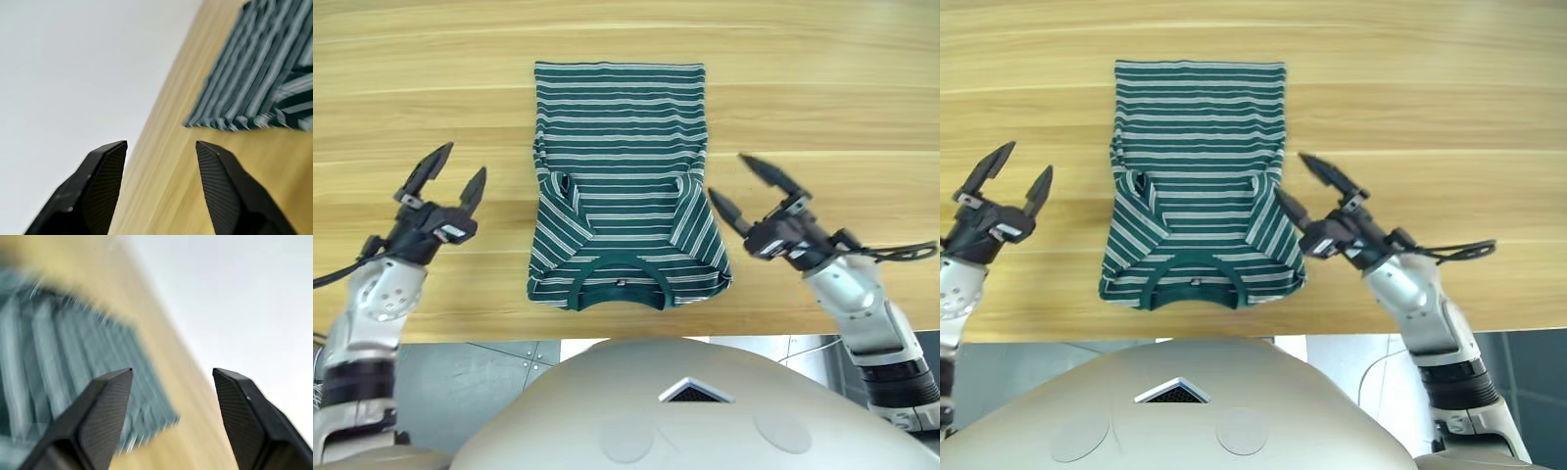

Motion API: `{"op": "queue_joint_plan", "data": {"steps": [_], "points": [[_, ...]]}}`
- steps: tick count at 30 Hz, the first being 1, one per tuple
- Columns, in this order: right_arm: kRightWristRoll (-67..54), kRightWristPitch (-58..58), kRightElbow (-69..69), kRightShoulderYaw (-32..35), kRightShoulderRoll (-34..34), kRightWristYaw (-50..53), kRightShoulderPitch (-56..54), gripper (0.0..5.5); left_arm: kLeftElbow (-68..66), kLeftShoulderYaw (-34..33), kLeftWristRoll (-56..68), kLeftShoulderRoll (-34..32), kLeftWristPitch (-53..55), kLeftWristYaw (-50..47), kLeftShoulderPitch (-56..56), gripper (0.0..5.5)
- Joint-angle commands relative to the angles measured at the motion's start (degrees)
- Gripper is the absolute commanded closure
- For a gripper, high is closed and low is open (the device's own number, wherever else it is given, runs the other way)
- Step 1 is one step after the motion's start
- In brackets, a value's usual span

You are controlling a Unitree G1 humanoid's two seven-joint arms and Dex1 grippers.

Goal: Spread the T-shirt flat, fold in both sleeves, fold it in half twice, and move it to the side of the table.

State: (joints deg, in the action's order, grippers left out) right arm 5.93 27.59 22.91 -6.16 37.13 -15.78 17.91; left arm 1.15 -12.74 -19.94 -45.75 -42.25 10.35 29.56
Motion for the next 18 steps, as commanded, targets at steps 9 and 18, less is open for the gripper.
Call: {"op": "queue_joint_plan", "data": {"steps": [9, 18], "points": [[21.6, 12.0, -23.5, 5.4, 19.4, -4.9, 11.7, 2.50, 7.3, 13.8, -3.0, -6.1, 5.3, 21.0, 5.1, 2.88], [24.5, 11.5, -22.8, 1.4, 19.1, -6.7, 15.1, 2.50, 8.2, 14.1, -5.1, -7.6, 7.7, 22.4, 6.7, 2.88]]}}
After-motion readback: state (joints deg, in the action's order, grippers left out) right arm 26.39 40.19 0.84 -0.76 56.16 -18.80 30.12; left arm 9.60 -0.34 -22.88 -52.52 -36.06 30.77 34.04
